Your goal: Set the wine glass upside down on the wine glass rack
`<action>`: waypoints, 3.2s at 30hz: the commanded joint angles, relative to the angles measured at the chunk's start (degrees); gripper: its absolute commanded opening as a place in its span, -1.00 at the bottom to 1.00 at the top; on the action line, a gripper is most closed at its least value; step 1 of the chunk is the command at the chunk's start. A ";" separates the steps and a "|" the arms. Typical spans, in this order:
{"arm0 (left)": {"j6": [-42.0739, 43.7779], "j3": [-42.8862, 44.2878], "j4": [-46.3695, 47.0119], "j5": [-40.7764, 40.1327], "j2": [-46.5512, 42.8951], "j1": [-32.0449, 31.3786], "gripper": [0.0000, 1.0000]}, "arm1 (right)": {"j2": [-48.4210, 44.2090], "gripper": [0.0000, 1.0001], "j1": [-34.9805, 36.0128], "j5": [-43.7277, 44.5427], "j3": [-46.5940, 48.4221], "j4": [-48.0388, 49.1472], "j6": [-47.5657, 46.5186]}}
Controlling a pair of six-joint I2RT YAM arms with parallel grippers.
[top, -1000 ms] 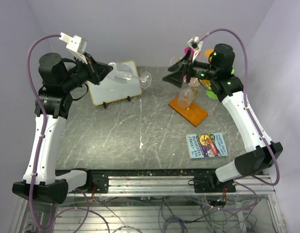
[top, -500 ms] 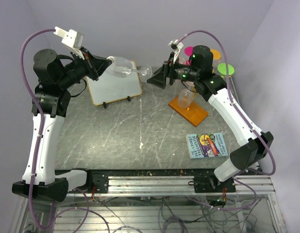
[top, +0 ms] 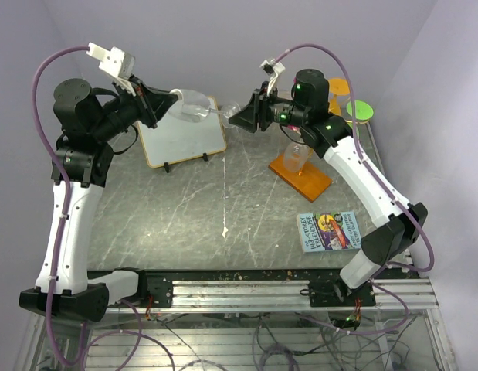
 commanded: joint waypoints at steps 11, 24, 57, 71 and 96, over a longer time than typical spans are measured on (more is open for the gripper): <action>2.04 -1.78 5.60 1.83 -1.35 -1.06 -0.86 | 1.33 -0.38 0.57 4.67 1.71 0.04 1.25; 3.95 -2.87 7.23 2.81 -1.65 -1.14 -0.86 | 2.08 -0.42 0.57 2.91 1.01 1.26 3.06; 11.41 -12.26 5.18 7.14 -6.71 -1.41 -0.06 | -1.82 -1.00 -7.51 4.43 5.83 -1.90 -3.77; 15.00 -10.96 -1.19 -0.95 -9.50 -1.36 0.03 | -8.02 -1.00 -10.34 4.00 7.88 -7.01 -18.58; 19.87 -9.85 -14.88 -20.36 -10.01 0.08 0.90 | -12.66 -1.00 -14.46 -8.68 11.31 -21.22 -37.93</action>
